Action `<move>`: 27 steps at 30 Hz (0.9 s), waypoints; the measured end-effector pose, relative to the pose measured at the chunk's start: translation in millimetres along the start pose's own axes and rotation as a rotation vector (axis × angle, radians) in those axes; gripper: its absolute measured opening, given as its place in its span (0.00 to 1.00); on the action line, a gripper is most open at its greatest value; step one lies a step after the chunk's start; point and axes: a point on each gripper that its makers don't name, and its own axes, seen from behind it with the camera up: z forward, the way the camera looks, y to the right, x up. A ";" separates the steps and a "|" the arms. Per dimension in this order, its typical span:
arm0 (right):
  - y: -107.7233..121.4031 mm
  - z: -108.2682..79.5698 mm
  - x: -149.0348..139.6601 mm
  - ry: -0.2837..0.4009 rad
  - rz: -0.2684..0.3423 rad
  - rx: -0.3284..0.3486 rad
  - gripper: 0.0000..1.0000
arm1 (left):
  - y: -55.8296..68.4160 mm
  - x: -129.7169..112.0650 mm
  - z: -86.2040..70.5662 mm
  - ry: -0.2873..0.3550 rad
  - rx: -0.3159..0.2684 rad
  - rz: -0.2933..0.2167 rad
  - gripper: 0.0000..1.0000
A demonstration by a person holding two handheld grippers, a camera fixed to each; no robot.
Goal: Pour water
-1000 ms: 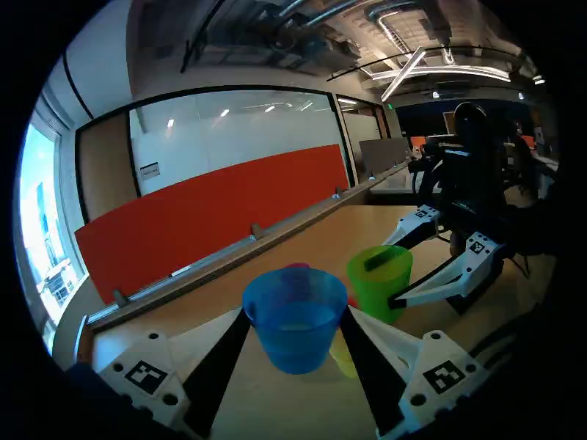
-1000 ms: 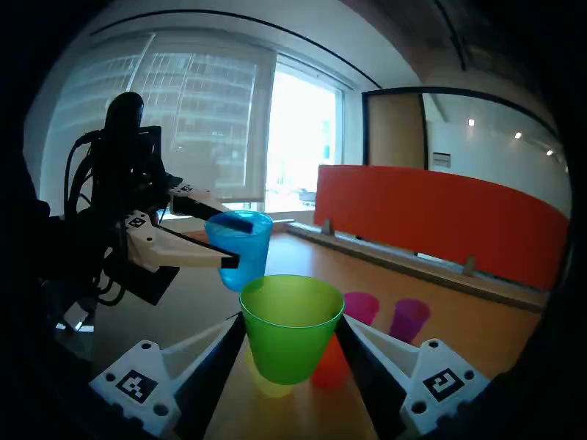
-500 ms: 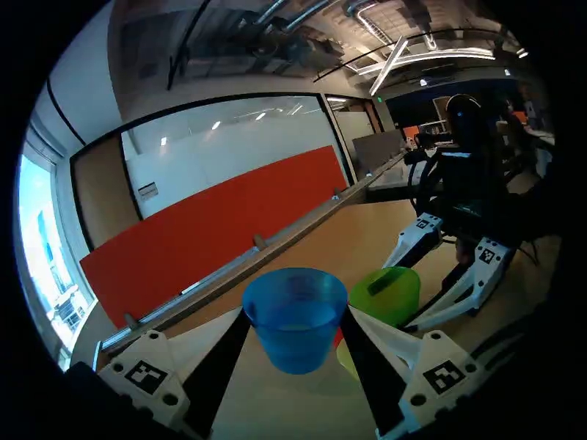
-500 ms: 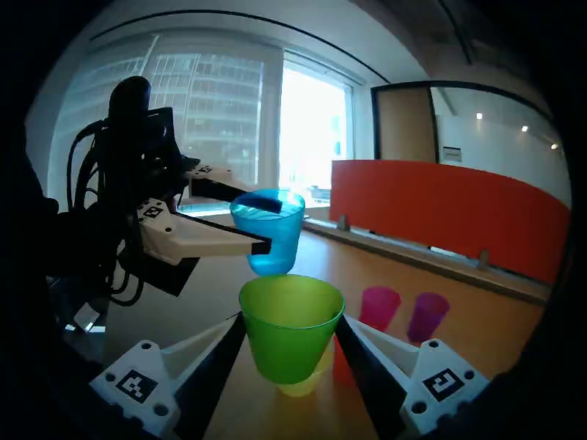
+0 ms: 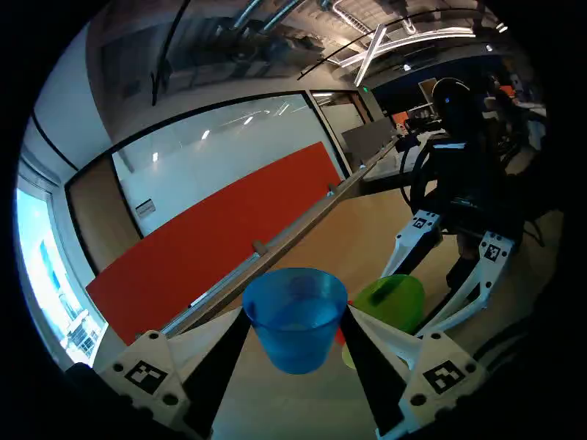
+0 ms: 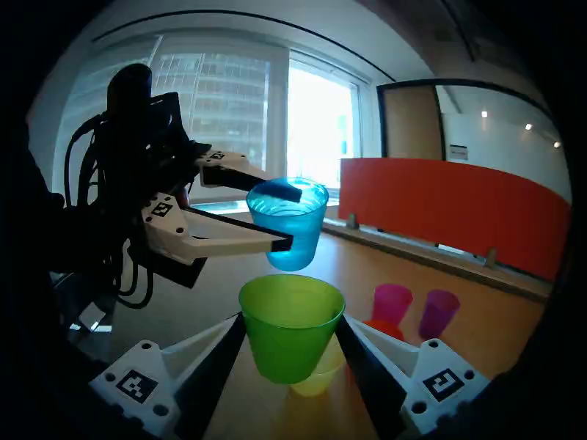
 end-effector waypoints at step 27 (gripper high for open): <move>-6.4 2.2 -1.3 -0.001 0.000 0.017 0.90 | 8.5 13.8 -3.2 0.004 0.009 0.149 0.84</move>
